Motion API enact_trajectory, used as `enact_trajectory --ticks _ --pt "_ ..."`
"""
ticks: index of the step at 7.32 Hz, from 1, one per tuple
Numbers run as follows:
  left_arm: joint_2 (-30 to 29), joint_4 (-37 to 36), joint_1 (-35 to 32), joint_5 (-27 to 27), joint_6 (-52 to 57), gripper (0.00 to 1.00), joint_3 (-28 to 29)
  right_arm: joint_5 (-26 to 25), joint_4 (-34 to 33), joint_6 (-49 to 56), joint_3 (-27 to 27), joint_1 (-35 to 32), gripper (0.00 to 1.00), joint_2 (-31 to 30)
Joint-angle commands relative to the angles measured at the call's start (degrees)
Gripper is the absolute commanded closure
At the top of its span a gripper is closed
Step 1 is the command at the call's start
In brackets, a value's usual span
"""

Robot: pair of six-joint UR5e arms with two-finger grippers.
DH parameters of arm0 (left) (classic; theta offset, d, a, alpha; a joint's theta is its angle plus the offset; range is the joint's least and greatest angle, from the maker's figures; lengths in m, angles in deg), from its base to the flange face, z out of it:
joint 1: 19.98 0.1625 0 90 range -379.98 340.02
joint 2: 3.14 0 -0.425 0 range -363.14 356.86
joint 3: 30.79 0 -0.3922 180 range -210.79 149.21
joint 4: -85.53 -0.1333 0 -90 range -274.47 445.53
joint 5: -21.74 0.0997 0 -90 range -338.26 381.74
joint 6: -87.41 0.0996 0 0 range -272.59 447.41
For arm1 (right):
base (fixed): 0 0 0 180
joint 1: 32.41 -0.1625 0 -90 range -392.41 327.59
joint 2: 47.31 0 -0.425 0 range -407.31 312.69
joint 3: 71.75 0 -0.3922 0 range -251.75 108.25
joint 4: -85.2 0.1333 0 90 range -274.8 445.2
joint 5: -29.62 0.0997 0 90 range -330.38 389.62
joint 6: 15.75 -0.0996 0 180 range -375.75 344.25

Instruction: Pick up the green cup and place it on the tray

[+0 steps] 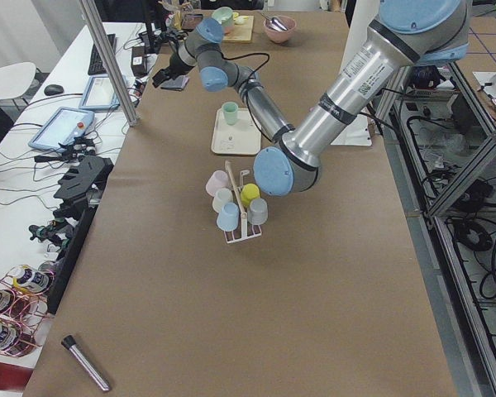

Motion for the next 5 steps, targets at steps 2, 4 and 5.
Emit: enact_trajectory --ticks 2,4,5 --pt "13.31 -12.2 -12.72 -18.94 0.28 0.01 -0.52 0.28 -0.14 0.0 0.18 0.0 0.0 -0.44" --pt "24.6 -12.8 -18.25 -27.88 0.2 0.01 1.66 -0.16 -0.05 0.09 0.0 0.0 0.0 -0.88" --pt "26.65 -13.42 -22.28 -37.16 0.2 0.01 4.55 -0.07 -0.05 0.09 0.0 0.0 0.0 -1.05"
